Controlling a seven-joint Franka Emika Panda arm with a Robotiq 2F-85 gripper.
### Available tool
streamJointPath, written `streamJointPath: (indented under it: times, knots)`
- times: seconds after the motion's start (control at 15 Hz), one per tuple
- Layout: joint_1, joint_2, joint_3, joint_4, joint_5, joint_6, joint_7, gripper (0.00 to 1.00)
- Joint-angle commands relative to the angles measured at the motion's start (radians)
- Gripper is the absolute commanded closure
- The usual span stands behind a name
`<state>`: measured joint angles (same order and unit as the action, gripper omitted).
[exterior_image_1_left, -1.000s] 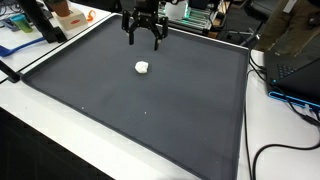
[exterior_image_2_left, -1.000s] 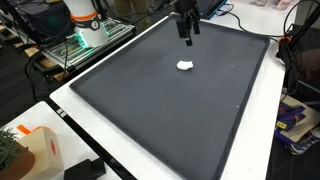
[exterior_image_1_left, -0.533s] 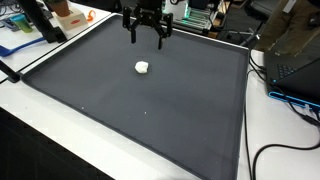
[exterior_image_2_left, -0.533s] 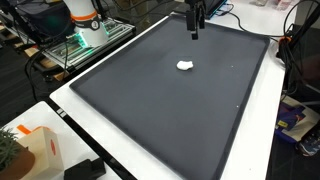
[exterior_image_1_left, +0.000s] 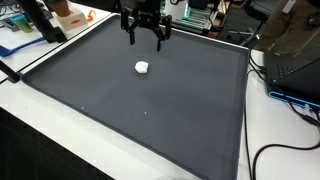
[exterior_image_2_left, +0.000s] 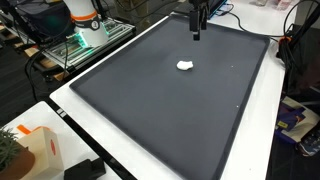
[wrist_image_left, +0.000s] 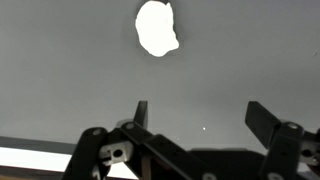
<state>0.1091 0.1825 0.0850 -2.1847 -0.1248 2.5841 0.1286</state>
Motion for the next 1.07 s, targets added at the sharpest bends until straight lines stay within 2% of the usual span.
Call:
streamJointPath:
  times: [0.0,0.53,1.0]
  knots:
    - [-0.004,0.018,0.007,0.053,0.064,-0.103,-0.028,0.00]
    - [0.011,0.110,-0.002,0.277,0.049,-0.426,0.004,0.00]
    - [0.031,0.281,-0.015,0.540,0.020,-0.650,0.022,0.00]
